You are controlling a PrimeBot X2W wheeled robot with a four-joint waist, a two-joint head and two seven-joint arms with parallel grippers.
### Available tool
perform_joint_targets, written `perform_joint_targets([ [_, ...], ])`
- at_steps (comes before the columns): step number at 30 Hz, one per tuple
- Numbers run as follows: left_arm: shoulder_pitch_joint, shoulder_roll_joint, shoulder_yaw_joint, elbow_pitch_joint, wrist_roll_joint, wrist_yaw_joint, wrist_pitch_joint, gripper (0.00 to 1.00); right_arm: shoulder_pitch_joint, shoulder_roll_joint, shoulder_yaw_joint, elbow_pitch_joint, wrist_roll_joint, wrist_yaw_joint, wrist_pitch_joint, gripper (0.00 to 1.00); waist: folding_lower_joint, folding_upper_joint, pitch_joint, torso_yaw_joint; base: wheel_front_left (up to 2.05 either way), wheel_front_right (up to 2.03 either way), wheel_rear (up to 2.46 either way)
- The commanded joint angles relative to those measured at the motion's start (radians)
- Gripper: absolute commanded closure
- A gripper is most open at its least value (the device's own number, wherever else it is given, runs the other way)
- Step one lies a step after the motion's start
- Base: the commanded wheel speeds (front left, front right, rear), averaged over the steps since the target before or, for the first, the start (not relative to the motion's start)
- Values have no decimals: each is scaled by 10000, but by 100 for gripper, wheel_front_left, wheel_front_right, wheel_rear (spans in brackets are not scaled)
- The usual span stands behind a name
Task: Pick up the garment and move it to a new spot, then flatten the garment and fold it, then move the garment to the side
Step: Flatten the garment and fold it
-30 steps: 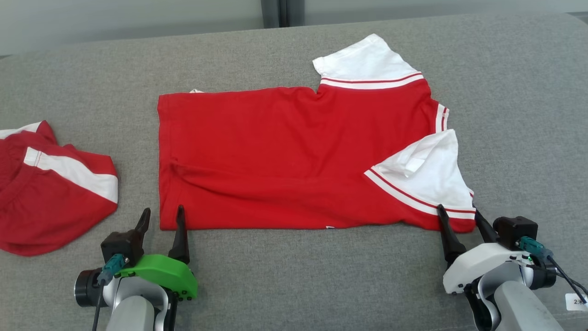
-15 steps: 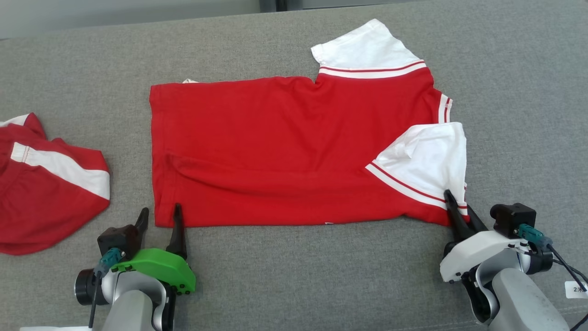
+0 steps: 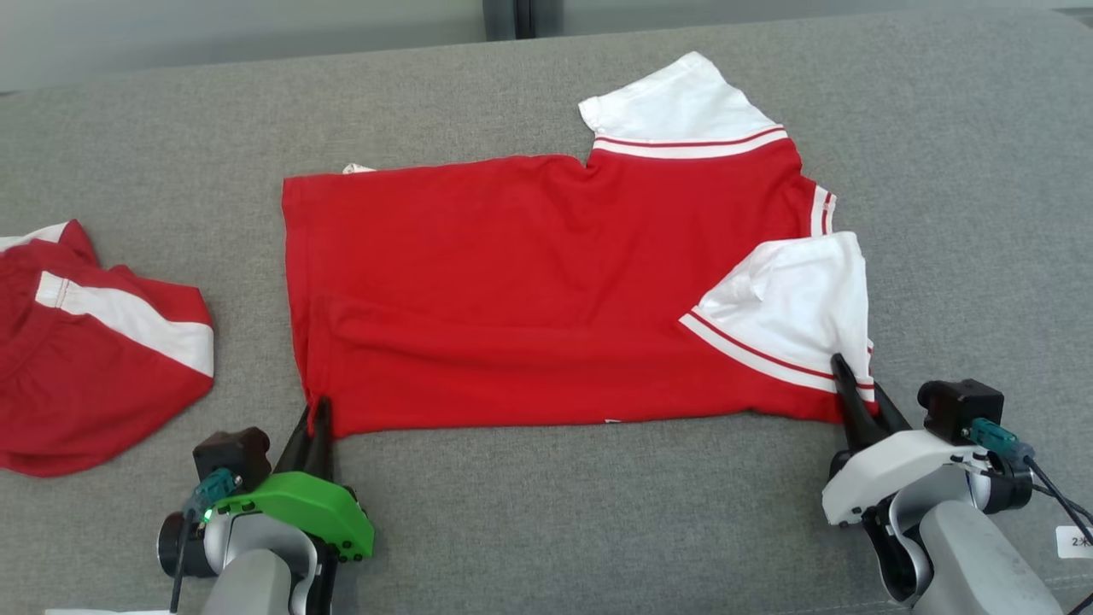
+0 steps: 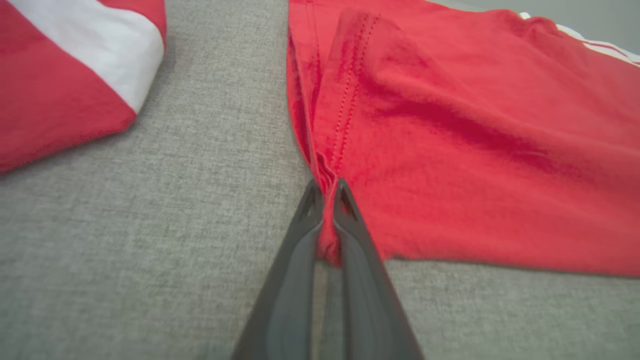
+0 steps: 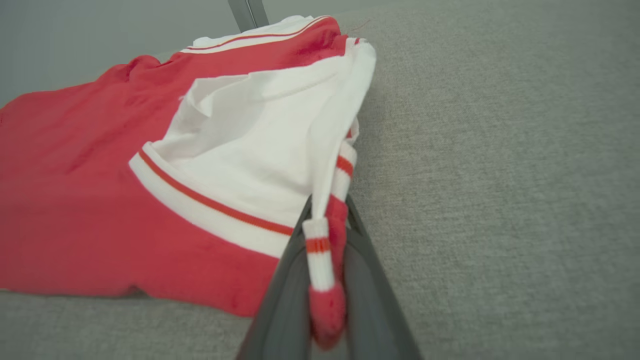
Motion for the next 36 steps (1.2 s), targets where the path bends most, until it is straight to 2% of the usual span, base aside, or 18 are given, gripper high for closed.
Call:
perform_joint_targets([
  [1,375,27,52,178,36,-14,45,100,215,-58,-46,45,70,-15,16,100,0,0,-413,43,0,0,0],
  [10,1505,34,-26,530,144,-85,44,100,1221,-111,256,448,461,-15,14,100,0,0,-2099,14,0,0,0],
  [17,2257,37,-71,595,287,-101,36,100,1963,-304,860,358,929,-15,8,100,0,0,-2859,18,0,0,0],
  [25,2687,41,178,553,358,-41,35,100,2406,-407,951,249,1154,-15,8,100,0,0,-2914,96,0,0,0],
  [26,2656,41,207,521,395,-5,35,99,2387,-406,934,254,1152,-15,8,80,0,0,-2878,112,0,0,0],
  [27,2656,41,207,521,395,-5,35,99,2387,-406,934,254,1152,-15,8,80,0,0,-2878,112,0,0,0],
  [28,2617,41,229,472,433,18,35,59,2361,-398,920,288,1160,-15,8,9,0,0,-2840,128,0,0,0],
  [29,2584,43,248,431,458,30,33,0,2321,-383,887,302,1192,-15,8,0,0,0,-2802,147,0,0,0],
  [36,2415,32,496,-419,927,280,29,0,1939,-408,122,-426,427,-13,8,0,0,0,-2426,233,0,0,0],
])
